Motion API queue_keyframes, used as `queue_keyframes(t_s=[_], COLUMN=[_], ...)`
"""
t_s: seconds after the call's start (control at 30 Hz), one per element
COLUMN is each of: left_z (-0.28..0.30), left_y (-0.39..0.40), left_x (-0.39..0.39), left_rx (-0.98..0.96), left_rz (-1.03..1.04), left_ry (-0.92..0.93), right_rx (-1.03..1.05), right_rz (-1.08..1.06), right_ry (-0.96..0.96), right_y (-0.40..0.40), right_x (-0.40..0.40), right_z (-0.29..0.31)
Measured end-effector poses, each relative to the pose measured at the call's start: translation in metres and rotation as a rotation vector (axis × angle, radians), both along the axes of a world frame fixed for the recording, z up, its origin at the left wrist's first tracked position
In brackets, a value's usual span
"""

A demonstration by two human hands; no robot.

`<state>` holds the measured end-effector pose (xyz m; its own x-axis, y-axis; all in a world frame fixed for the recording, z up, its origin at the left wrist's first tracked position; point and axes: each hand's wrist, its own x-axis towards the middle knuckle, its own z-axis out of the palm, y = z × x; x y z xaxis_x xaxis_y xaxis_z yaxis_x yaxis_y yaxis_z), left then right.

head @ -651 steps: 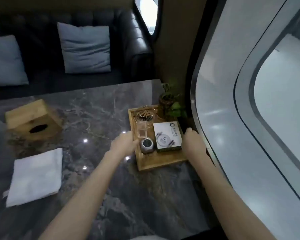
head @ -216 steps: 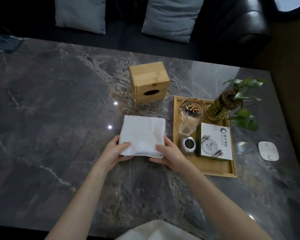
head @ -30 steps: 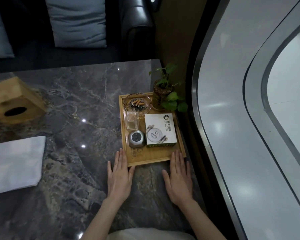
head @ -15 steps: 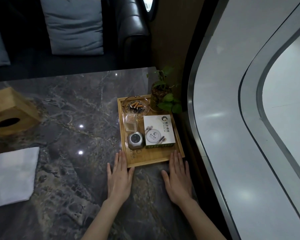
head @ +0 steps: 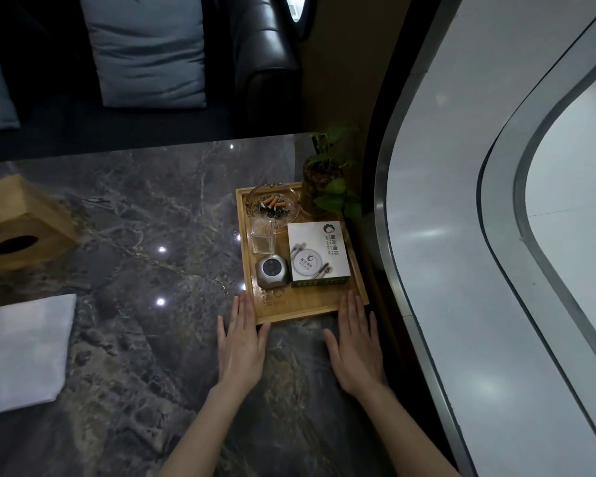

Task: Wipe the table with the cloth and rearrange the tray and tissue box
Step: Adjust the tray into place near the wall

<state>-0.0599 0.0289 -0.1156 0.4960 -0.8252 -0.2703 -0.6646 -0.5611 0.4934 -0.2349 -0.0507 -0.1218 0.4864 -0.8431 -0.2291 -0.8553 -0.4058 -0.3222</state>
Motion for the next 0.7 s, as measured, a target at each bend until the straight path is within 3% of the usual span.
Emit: queue_keyframes(t_s=[0.7], left_z=[-0.0045], left_y=[-0.0033], left_x=[0.0024], left_rx=[-0.022], left_rz=[-0.023], left_ry=[-0.006], right_rx=[0.037], right_rz=[-0.009], right_ry=[-0.017], right_y=[-0.0068], right_x=[0.0004], right_z=[-0.0008])
